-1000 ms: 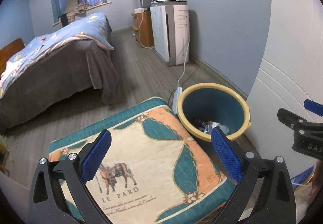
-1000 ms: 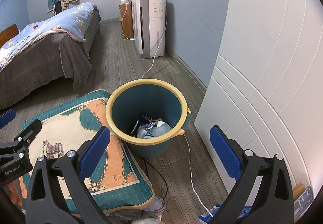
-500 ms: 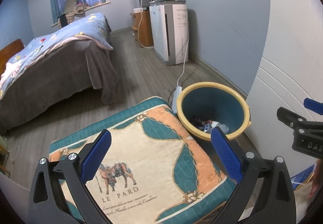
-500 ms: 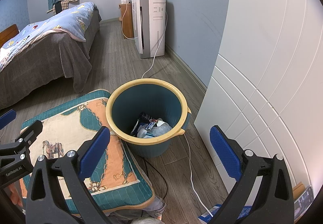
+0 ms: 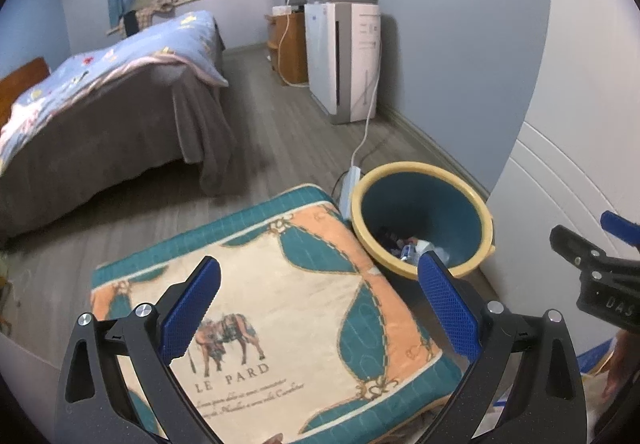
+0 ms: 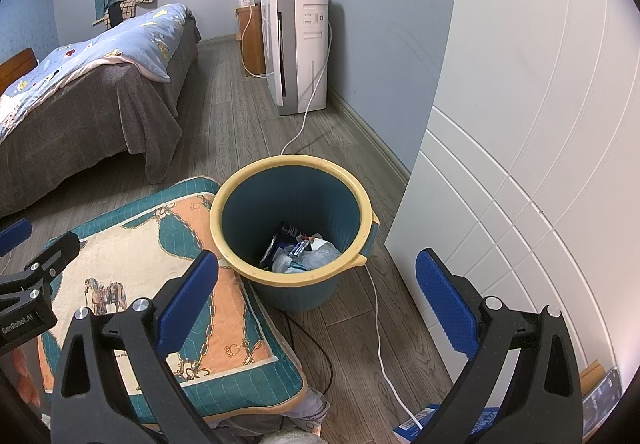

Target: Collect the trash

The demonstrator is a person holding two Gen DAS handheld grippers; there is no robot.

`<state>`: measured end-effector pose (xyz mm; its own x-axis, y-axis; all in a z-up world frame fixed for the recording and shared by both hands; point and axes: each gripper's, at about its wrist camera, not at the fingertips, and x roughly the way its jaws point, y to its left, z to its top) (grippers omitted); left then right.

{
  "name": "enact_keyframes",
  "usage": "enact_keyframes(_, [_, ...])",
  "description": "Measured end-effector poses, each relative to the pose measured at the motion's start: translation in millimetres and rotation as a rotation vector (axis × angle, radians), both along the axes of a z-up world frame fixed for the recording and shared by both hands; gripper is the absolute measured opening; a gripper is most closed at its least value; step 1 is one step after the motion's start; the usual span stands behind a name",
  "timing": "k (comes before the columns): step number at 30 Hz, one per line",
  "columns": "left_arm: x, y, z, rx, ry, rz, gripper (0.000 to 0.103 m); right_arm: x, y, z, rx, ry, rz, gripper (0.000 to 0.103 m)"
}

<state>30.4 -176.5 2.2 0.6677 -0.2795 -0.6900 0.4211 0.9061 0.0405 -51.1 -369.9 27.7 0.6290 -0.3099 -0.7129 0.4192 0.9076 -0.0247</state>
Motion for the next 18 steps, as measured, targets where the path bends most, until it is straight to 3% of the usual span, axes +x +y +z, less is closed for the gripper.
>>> enact_keyframes(18, [-5,4,8,0.016,-0.046,0.015,0.098,4,18,-6,-0.034,0.032,0.036,0.097])
